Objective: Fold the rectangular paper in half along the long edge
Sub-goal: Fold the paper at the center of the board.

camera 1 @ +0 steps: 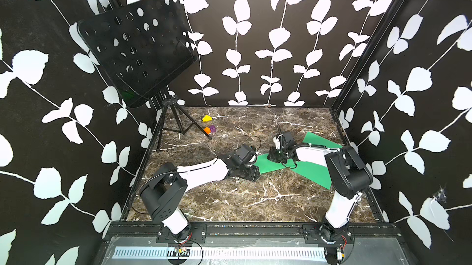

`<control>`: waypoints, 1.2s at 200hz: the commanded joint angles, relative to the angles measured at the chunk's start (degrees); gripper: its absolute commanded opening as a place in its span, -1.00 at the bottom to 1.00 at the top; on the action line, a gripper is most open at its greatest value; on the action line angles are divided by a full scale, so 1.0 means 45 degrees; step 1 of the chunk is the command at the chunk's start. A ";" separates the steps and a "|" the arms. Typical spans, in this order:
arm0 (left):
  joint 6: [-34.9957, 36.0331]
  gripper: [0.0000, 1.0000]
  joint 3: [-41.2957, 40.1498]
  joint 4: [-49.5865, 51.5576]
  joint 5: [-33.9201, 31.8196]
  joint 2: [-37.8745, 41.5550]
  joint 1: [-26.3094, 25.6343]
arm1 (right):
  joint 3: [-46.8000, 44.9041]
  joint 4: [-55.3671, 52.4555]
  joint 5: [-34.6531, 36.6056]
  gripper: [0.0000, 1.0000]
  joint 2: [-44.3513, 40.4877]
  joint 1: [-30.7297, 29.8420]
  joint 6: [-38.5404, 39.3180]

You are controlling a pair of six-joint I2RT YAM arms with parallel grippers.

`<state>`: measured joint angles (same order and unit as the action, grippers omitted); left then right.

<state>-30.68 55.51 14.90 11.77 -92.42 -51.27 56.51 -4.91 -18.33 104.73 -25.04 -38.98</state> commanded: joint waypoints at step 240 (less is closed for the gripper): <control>-0.0737 -0.97 0.1838 -0.1636 0.0742 -0.4860 0.0234 | -0.0683 0.0664 0.0002 -0.95 0.0458 0.0610 -0.0645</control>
<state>-33.47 68.42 1.08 17.10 -115.57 -50.63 54.74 0.69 -20.64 105.38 -23.31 -42.00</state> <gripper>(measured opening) 0.047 0.047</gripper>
